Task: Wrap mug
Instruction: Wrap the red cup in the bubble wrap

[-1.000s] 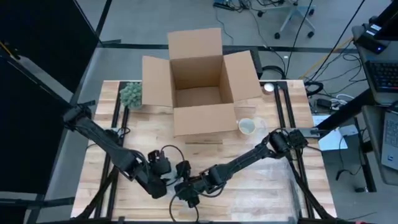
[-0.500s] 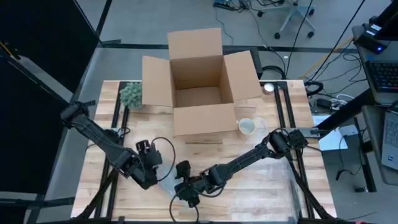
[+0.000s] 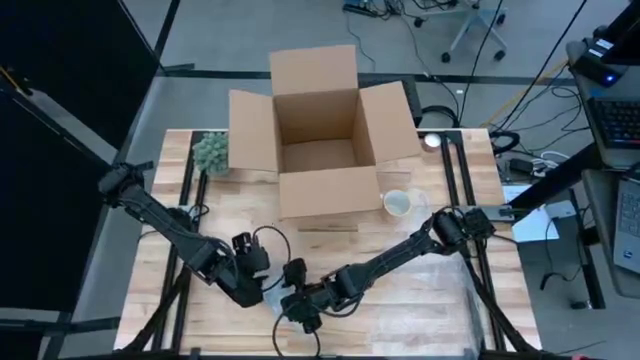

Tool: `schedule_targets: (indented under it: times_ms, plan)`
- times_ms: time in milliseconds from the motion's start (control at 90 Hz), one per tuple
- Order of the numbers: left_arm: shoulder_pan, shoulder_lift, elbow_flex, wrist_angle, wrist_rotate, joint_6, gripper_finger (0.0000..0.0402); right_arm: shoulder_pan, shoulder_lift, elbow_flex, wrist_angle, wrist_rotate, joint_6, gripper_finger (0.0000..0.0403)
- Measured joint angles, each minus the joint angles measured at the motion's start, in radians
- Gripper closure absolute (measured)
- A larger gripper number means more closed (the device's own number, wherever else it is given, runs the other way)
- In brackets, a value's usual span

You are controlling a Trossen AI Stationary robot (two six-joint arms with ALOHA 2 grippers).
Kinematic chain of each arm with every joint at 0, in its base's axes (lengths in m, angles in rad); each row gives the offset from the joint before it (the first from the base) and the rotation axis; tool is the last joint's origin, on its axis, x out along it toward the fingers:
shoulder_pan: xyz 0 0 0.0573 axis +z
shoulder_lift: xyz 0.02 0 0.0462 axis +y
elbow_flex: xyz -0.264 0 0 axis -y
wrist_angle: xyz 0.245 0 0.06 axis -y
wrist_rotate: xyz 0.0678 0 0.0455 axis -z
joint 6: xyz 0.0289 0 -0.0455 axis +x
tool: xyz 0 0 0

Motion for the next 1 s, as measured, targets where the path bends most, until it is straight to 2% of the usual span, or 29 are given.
schedule_targets:
  times_ms: [333,722,1000]
  plan:
    - [0.0,-0.001,0.002,0.028,0.024,0.003,0.0196,0.001,0.001,0.0,-0.001,-0.005,-0.003,0.014]
    - [0.0,-0.093,0.005,0.03,0.033,-0.064,0.0196,-0.011,0.001,0.0,0.001,0.007,0.0,0.014]
    - [-0.005,-0.01,-0.042,0.139,0.059,-0.113,0.0196,-0.011,0.001,0.0,0.001,0.004,-0.004,0.014]
